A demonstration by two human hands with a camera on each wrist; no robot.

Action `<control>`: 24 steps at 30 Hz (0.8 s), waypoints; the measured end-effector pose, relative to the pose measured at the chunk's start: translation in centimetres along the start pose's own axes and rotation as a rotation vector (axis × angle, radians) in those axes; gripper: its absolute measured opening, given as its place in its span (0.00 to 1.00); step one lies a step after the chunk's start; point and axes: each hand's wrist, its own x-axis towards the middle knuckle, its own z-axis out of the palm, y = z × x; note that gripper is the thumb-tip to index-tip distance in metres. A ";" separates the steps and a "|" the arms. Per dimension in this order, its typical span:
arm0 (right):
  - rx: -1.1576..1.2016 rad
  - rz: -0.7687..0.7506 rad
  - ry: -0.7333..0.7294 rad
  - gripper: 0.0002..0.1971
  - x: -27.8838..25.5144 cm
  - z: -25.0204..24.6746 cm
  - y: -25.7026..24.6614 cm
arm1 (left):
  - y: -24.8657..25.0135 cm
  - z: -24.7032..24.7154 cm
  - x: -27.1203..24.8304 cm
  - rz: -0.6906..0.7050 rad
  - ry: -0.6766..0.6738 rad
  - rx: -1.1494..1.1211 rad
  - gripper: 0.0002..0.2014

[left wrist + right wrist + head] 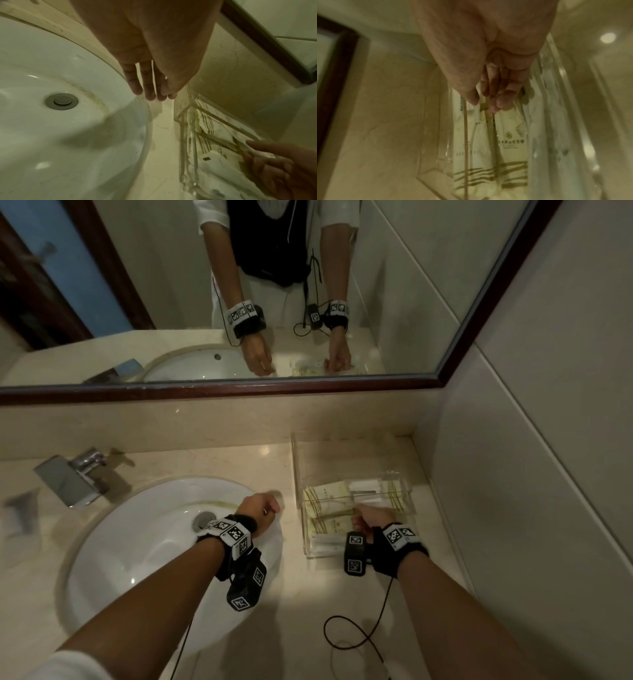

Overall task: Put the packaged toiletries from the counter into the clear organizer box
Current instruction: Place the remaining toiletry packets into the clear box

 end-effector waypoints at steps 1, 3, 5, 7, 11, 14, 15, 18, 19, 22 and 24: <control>-0.099 -0.034 0.015 0.14 -0.1 -0.1 0.1 | 0.1 -0.1 0.0 0.002 0.003 -0.004 0.12; -0.350 -0.110 0.033 0.16 -0.3 -0.1 0.1 | 0.2 -0.4 -0.2 0.007 0.007 -0.014 0.12; -0.494 -0.175 0.032 0.13 -0.9 0.1 0.0 | 0.1 -0.6 -0.4 0.014 0.016 -0.019 0.11; -0.630 -0.252 0.035 0.13 -1.2 0.5 -0.4 | -0.2 -0.9 -0.8 0.018 0.022 -0.021 0.11; -0.802 -0.420 0.020 0.10 -4.4 2.2 -2.6 | -1.0 -2.0 -1.5 0.038 0.039 -0.027 0.11; -0.904 -0.537 0.013 0.09 -6.9 3.9 -4.1 | -1.8 -3.2 -2.1 0.061 0.062 -0.024 0.11; -0.923 -0.576 0.010 0.08 -7.6 4.7 -4.5 | -2.3 -3.7 -2.4 0.069 0.072 -0.024 0.10; -1.011 -0.672 -0.016 0.07 -9.6 7.2 -5.1 | -3.9 -5.4 -3.5 0.080 0.106 -0.040 0.09; -1.038 -0.700 -0.028 0.07 -10.0 8.3 -5.2 | -4.6 -6.0 -3.9 0.083 0.122 -0.050 0.09; -1.095 -0.779 -0.095 0.05 -11.9 11.9 -5.1 | -7.2 -8.0 -5.3 0.072 0.171 -0.067 0.08; -1.156 -0.828 -0.152 0.06 -13.2 14.7 -4.8 | -9.7 -9.4 -6.3 0.053 0.195 -0.082 0.09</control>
